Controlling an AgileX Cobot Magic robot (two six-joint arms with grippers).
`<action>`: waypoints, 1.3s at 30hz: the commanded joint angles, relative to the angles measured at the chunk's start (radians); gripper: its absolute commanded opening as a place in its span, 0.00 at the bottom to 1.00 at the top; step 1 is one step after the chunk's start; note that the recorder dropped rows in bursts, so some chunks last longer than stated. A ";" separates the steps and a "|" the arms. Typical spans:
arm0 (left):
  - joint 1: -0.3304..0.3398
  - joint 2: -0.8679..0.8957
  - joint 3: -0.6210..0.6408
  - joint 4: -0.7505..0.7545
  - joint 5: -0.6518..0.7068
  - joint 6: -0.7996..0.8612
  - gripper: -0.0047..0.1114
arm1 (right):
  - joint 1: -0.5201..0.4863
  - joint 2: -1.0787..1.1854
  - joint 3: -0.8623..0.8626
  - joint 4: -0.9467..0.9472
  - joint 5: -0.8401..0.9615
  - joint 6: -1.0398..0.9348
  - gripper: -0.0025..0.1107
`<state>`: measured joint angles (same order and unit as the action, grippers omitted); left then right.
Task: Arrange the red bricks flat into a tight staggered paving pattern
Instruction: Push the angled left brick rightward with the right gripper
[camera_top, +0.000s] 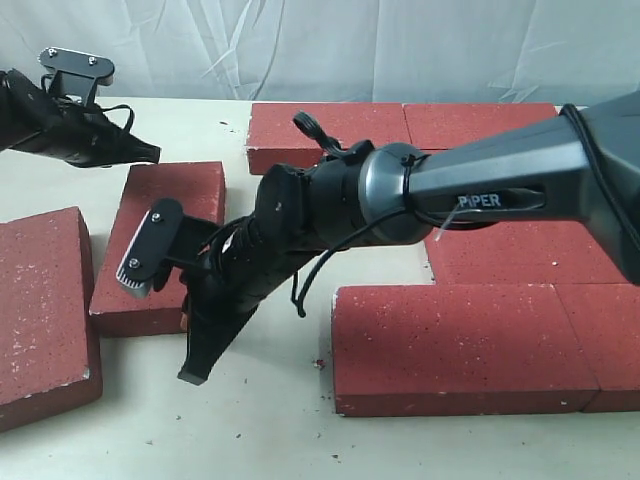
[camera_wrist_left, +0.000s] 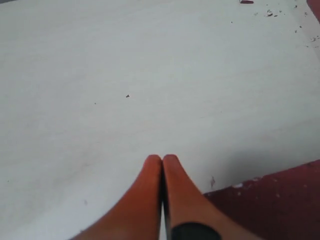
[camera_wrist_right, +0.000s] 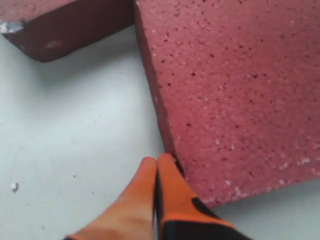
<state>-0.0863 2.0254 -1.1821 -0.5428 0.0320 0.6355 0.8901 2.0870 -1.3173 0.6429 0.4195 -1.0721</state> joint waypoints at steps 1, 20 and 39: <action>-0.005 0.029 -0.005 -0.004 -0.032 -0.004 0.04 | -0.012 -0.002 -0.005 -0.089 -0.005 0.014 0.02; 0.006 0.003 -0.007 -0.017 -0.133 -0.004 0.04 | -0.213 -0.063 -0.005 -0.334 0.055 0.288 0.02; -0.005 0.163 -0.193 0.058 0.064 -0.005 0.04 | -0.196 0.014 -0.039 -0.226 0.019 0.257 0.02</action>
<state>-0.0824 2.1865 -1.3690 -0.4794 0.0956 0.6357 0.6931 2.0872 -1.3406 0.4126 0.4468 -0.8062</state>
